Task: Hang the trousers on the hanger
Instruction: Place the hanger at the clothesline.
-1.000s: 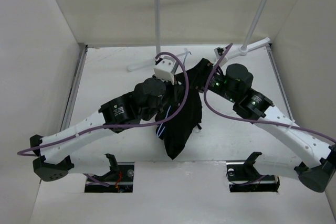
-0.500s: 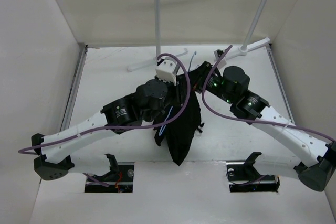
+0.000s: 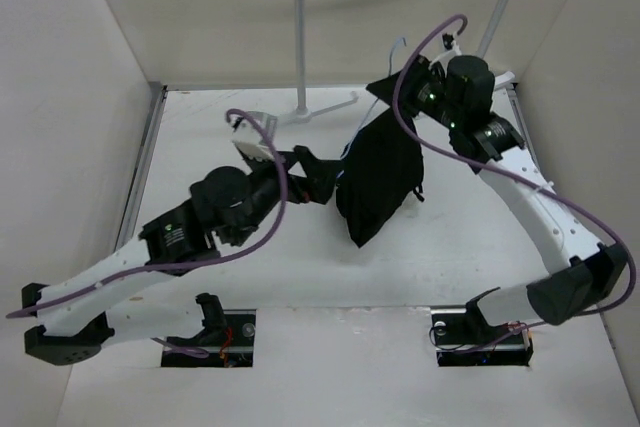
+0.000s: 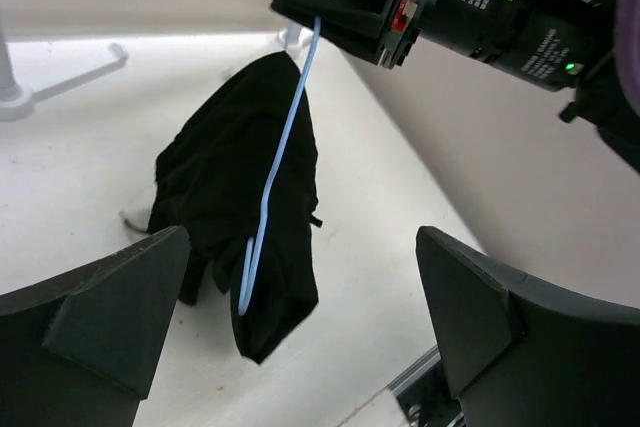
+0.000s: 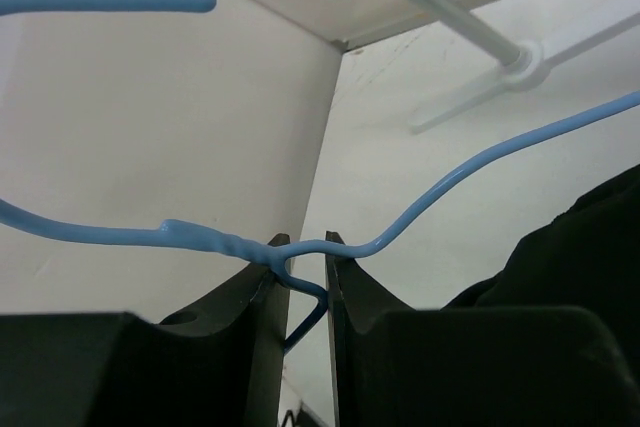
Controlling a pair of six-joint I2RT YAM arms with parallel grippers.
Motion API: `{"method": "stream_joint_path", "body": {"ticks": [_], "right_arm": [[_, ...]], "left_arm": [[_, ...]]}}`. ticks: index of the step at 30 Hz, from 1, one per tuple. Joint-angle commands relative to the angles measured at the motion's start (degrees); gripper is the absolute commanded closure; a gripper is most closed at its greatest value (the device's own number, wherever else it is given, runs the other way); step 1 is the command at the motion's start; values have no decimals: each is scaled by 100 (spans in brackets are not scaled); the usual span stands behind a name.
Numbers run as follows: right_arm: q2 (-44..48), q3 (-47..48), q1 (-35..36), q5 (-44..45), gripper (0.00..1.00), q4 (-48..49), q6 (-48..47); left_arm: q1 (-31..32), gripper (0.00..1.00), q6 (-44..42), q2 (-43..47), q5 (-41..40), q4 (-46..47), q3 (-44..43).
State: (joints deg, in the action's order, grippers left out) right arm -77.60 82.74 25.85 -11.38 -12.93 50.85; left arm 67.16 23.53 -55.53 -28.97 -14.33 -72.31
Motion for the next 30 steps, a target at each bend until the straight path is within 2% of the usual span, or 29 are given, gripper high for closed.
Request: {"method": "stream_joint_path", "body": {"ticks": [1, 5, 12, 21, 30], "right_arm": [[-403, 1329, -242, -444, 95, 99, -321], [-1308, 2840, -541, -550, 97, -402, -532], [-2591, 4485, -1015, -681, 100, -807, -611], [-4165, 7148, -1481, -892, 100, -1686, -699], [-4702, 7687, -1912, -1042, 100, -1581, -550]], "left_arm": [[-137, 0, 318, 577, -530, 272, 278], [-339, 0, 635, 692, -417, 106, 507], [-488, 0, 995, 666, -188, -184, 745], [-1270, 0, 1145, 359, 637, -229, 806], [-1798, 0, 1356, 43, 1227, 0, 965]]}}
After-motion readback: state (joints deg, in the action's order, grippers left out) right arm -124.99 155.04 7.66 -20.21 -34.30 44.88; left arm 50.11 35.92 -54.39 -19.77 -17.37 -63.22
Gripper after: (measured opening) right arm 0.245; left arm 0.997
